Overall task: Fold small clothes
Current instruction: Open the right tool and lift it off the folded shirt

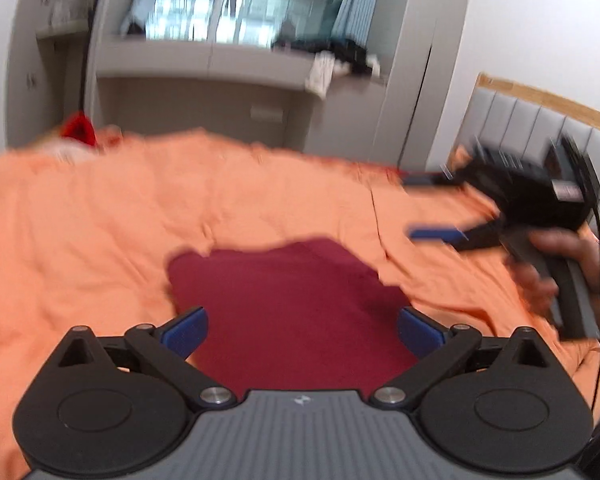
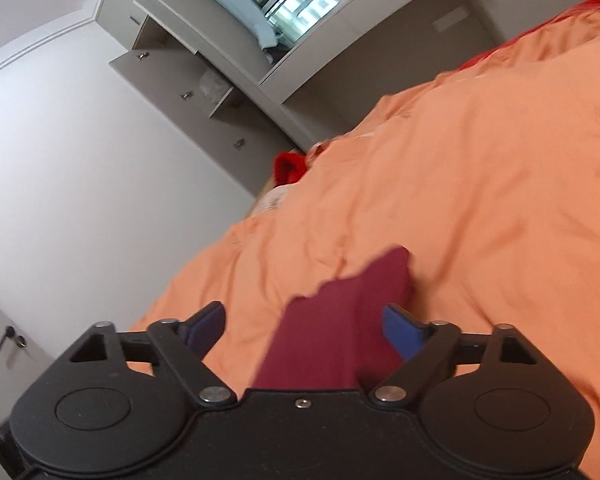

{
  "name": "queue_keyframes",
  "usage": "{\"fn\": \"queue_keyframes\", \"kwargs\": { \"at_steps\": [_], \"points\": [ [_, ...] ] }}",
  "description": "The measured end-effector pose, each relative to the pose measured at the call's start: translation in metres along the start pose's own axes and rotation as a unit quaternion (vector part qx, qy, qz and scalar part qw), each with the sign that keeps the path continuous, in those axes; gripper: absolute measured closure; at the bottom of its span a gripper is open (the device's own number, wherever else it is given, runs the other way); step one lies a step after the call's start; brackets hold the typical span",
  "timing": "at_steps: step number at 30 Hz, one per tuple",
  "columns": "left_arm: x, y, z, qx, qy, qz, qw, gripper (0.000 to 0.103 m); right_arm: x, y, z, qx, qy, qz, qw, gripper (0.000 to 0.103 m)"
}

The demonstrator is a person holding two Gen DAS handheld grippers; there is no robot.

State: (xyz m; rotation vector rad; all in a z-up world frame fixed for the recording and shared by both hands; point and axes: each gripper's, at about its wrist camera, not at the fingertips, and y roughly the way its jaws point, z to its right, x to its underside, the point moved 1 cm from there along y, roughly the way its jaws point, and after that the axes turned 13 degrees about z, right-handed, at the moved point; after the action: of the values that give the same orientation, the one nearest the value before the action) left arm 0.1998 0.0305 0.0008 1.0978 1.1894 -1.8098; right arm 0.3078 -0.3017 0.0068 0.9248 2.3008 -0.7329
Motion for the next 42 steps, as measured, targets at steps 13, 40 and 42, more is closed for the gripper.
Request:
{"fn": "queue_keyframes", "kwargs": {
  "at_steps": [13,40,42],
  "points": [
    [0.064,0.060,-0.010,0.011,-0.005,-0.120,0.9927,0.001,0.011,0.176,0.043,0.065,-0.047,-0.144,0.986,0.029],
    [0.062,0.036,0.008,-0.044,0.068,-0.076,0.9938,0.001,0.072,0.019,0.001,0.040,-0.126,-0.094,0.987,0.019],
    [0.055,0.026,0.009,-0.067,0.069,-0.064,0.9933,0.001,0.068,-0.008,-0.023,0.036,-0.137,-0.057,0.988,0.001]
  ]
}}
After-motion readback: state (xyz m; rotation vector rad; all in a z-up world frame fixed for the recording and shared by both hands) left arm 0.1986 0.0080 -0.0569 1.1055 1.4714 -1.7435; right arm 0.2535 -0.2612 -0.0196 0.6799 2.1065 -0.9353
